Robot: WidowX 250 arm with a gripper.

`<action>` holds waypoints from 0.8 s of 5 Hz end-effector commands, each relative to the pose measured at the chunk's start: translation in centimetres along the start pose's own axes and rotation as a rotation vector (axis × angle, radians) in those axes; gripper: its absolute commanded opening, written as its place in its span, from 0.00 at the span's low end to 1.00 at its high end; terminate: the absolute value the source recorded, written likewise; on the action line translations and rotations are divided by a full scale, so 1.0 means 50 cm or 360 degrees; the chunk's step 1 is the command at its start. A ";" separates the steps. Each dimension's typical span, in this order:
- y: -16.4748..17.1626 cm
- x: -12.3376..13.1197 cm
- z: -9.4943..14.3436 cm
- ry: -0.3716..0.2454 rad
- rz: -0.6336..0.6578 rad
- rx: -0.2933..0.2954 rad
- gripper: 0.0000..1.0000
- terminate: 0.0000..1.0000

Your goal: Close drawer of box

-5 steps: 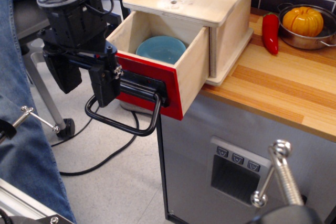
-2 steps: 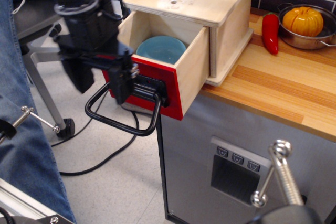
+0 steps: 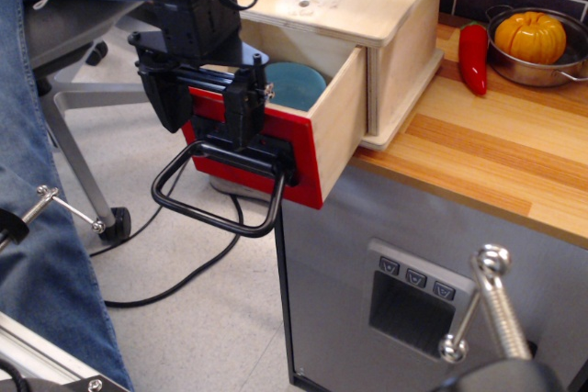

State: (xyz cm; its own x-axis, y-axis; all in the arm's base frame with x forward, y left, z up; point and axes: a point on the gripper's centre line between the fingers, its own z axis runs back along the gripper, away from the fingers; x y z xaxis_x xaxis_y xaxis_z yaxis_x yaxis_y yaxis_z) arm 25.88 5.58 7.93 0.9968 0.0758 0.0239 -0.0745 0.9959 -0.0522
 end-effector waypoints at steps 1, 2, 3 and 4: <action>0.007 0.141 0.050 -0.0140 0.0048 0.0043 1.00 0.00; 0.001 0.168 0.053 -0.0152 0.0055 0.0048 1.00 0.00; 0.001 0.175 0.052 -0.0180 0.0071 0.0058 1.00 0.00; 0.005 0.175 0.053 -0.0202 0.0097 0.0064 1.00 0.00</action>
State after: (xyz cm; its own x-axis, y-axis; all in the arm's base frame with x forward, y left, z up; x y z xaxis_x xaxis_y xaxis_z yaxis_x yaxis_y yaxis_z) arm 33.63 6.32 9.16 0.9894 0.1198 0.0816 -0.1185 0.9928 -0.0196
